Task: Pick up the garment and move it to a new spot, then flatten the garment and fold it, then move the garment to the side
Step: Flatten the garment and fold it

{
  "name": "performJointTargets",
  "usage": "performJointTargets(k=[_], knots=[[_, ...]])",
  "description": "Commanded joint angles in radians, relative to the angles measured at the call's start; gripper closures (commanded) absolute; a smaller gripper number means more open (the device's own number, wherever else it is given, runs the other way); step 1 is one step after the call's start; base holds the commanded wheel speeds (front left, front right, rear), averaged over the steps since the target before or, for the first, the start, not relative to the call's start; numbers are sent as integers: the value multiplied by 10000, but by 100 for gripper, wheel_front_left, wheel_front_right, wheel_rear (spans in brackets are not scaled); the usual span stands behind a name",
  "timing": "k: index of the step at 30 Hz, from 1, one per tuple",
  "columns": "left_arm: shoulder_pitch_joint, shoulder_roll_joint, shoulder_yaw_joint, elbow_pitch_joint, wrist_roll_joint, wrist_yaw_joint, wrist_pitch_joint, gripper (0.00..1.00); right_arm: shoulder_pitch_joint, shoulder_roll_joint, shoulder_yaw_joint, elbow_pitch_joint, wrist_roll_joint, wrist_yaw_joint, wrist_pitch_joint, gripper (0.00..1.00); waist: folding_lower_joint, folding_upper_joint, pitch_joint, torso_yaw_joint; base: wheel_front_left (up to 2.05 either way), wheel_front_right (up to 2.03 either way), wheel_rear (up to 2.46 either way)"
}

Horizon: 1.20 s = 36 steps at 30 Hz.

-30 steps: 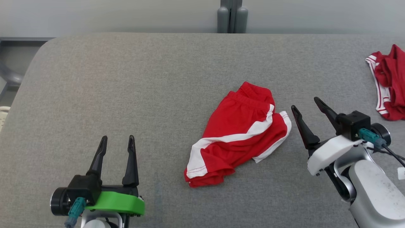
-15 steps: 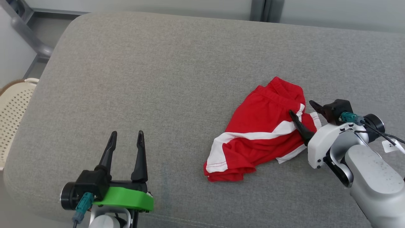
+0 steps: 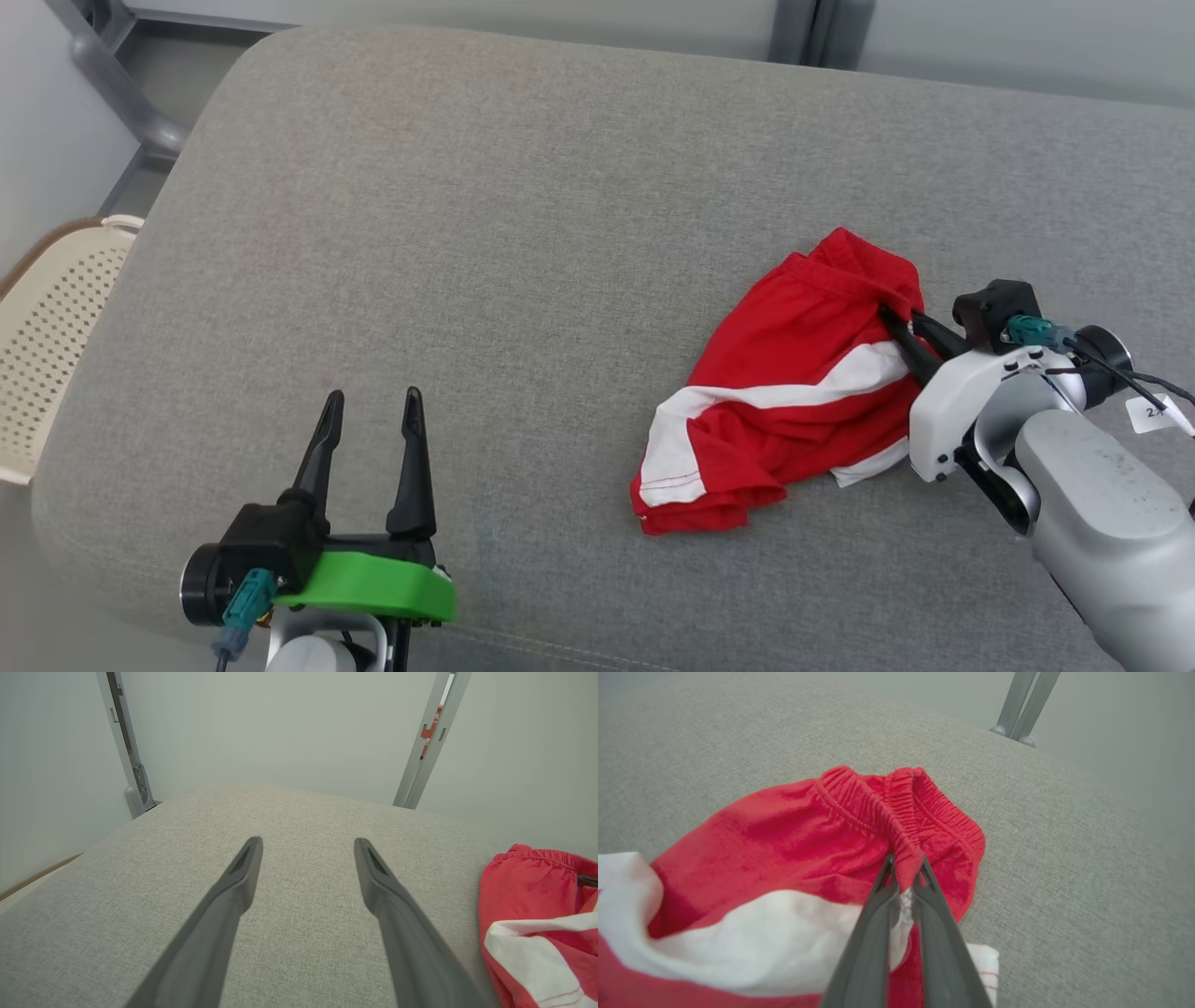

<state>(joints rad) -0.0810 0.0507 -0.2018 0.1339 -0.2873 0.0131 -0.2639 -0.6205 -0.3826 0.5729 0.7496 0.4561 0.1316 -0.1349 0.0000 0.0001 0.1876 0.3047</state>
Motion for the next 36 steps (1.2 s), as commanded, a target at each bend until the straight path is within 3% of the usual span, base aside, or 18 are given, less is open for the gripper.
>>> performJointTargets(k=[1, 7, 15, 18, 24, 25, 26, 27, 36], knots=[[126, 6, 26, 9, 113, -16, 0, 0, -76, -106, 22, -18, 81, -20, -175, 100, 0, -1, -233, -285, 0, 0, 0], [312, 7, 106, 36, 98, -55, 0, 0, 489, -516, -268, -778, 313, -19, -725, 100, 0, -1, -496, -1046, 0, 0, 0], [226, 9, -25, 70, 141, -31, 0, 0, 2355, -1058, -1692, -2673, 222, -19, -620, 100, 0, -1, -495, -2130, 0, 0, 0], [107, 9, -104, 142, 189, -84, 0, 0, 3363, -969, -2518, -3332, 148, -19, -426, 100, 0, -1, -473, -2407, 0, 0, 0], [43, 11, -116, 256, 249, -136, 0, 0, 4903, -204, -3826, -4222, -5, -19, -77, 100, 0, -1, -486, -2781, 0, 0, 0], [54, 11, -108, 272, 239, -129, 0, 0, 5029, -22, -3967, -4367, -88, -19, -101, 75, 0, -1, -498, -2840, 0, 0, 0], [60, 12, -112, 282, 234, -141, 0, 0, 5120, 85, -4070, -4446, -183, -19, -117, 23, 0, -1, -508, -2872, 0, 0, 0], [57, 12, -117, 300, 249, -166, 0, 0, 5220, 199, -4190, -4530, -271, -19, -103, 0, 0, -1, -517, -2903, 0, 0, 0], [105, 12, -85, 451, 381, -314, 0, 0, 5472, 769, -5207, -5395, -1092, -19, -562, 0, 0, -1, -769, -2960, 0, 0, 0]])
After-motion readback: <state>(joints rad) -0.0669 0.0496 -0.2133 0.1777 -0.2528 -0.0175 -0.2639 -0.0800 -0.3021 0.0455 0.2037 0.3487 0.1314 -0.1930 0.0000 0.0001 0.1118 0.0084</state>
